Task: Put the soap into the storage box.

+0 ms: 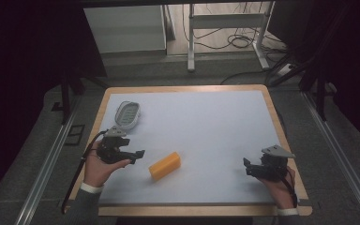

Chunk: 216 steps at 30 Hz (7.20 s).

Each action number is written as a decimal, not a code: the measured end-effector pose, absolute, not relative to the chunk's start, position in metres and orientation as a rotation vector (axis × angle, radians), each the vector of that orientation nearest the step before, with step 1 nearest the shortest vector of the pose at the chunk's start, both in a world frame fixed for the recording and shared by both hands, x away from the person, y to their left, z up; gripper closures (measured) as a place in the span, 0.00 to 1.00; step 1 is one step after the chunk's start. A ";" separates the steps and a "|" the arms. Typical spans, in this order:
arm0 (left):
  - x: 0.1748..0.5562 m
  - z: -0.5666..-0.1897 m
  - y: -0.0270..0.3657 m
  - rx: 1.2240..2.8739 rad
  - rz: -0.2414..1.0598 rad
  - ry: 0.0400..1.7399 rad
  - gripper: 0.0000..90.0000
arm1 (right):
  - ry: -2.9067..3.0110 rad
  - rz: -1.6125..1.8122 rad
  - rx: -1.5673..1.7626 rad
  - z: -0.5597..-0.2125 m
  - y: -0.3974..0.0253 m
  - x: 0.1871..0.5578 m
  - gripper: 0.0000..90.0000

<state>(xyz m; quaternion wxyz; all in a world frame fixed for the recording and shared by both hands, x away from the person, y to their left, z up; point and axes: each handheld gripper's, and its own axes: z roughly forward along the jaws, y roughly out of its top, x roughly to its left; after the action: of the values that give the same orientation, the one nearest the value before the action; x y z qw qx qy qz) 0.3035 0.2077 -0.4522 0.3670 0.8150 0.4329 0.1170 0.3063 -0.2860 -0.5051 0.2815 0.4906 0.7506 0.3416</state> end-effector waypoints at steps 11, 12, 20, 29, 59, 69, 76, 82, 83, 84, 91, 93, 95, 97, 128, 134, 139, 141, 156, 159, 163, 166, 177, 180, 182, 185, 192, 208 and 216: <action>0.303 -0.450 0.194 2.113 0.293 1.069 0.23 | 2.017 0.908 1.325 -0.507 -0.287 0.307 0.06; 0.303 -0.451 0.194 2.121 0.294 1.068 0.23 | 2.017 0.908 1.325 -0.506 -0.287 0.307 0.06; 0.298 -0.444 0.185 2.144 0.297 1.013 0.23 | 2.023 0.904 1.320 -0.507 -0.286 0.307 0.06; 0.298 -0.437 0.173 2.165 0.304 0.967 0.23 | 2.023 0.904 1.327 -0.507 -0.288 0.306 0.06; 0.310 -0.463 0.131 2.253 0.187 0.898 0.23 | 2.021 0.913 1.337 -0.508 -0.288 0.306 0.06; 0.313 -0.479 0.123 2.305 0.140 0.890 0.27 | 2.017 0.904 1.337 -0.509 -0.288 0.307 0.06; 0.314 -0.492 0.117 2.361 0.119 0.880 0.33 | 2.005 0.898 1.339 -0.509 -0.287 0.307 0.06; 0.316 -0.498 0.114 2.387 0.112 0.880 0.42 | 2.003 0.898 1.341 -0.509 -0.287 0.307 0.06; 0.316 -0.499 0.114 2.396 0.113 0.880 0.43 | 2.003 0.897 1.339 -0.510 -0.288 0.307 0.06; 0.316 -0.500 0.113 2.397 0.114 0.879 0.44 | 2.003 0.896 1.341 -0.510 -0.288 0.307 0.06; 0.315 -0.506 0.109 2.418 0.110 0.882 0.53 | 1.996 0.897 1.346 -0.510 -0.289 0.307 0.07; 0.316 -0.506 0.109 2.422 0.106 0.888 0.59 | 1.996 0.895 1.346 -0.510 -0.289 0.307 0.06; 0.316 -0.507 0.108 2.414 0.101 0.891 0.64 | 1.996 0.893 1.345 -0.510 -0.288 0.307 0.06; 0.315 -0.506 0.108 2.416 0.116 0.892 0.65 | 1.998 0.892 1.345 -0.510 -0.288 0.307 0.06; 0.329 -0.473 0.146 2.321 0.164 0.965 0.68 | 1.977 0.890 1.354 -0.509 -0.291 0.307 0.07; 0.333 -0.471 0.152 2.303 0.177 0.987 0.68 | 1.979 0.886 1.356 -0.510 -0.291 0.307 0.07; 0.336 -0.469 0.158 2.290 0.182 1.008 0.68 | 1.979 0.885 1.360 -0.511 -0.290 0.307 0.07; 0.336 -0.468 0.160 2.285 0.188 1.011 0.68 | 1.981 0.885 1.361 -0.511 -0.291 0.308 0.07; 0.341 -0.464 0.169 2.270 0.197 1.035 0.68 | 1.981 0.879 1.360 -0.512 -0.291 0.308 0.07; 0.343 -0.462 0.173 2.264 0.194 1.046 0.68 | 1.983 0.880 1.361 -0.511 -0.291 0.308 0.07; 0.346 -0.458 0.180 2.246 0.210 1.070 0.68 | 1.982 0.879 1.360 -0.511 -0.291 0.308 0.07; 0.348 -0.456 0.183 2.236 0.215 1.078 0.68 | 1.984 0.879 1.359 -0.512 -0.291 0.308 0.07; 0.353 -0.449 0.197 2.210 0.249 1.120 0.68 | 1.980 0.877 1.361 -0.512 -0.292 0.308 0.07; 0.355 -0.449 0.199 2.209 0.251 1.124 0.68 | 1.983 0.877 1.361 -0.512 -0.291 0.308 0.07; 0.356 -0.450 0.199 2.206 0.250 1.128 0.68 | 1.984 0.879 1.356 -0.512 -0.291 0.308 0.07; 0.357 -0.450 0.199 2.199 0.251 1.134 0.68 | 1.983 0.883 1.351 -0.512 -0.291 0.308 0.07; 0.361 -0.447 0.201 2.203 0.257 1.142 0.68 | 1.987 0.879 1.352 -0.512 -0.291 0.308 0.07; 0.370 -0.441 0.206 2.184 0.275 1.168 0.67 | 1.989 0.876 1.350 -0.512 -0.291 0.308 0.07; 0.376 -0.440 0.207 2.177 0.263 1.180 0.67 | 1.985 0.874 1.358 -0.512 -0.292 0.308 0.07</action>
<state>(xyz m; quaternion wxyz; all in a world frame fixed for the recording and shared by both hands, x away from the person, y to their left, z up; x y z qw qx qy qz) 0.3756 0.2071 -0.4398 0.3199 0.8284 0.4488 0.1001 0.3085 -0.2922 -0.5122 0.2873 0.5084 0.7429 0.3272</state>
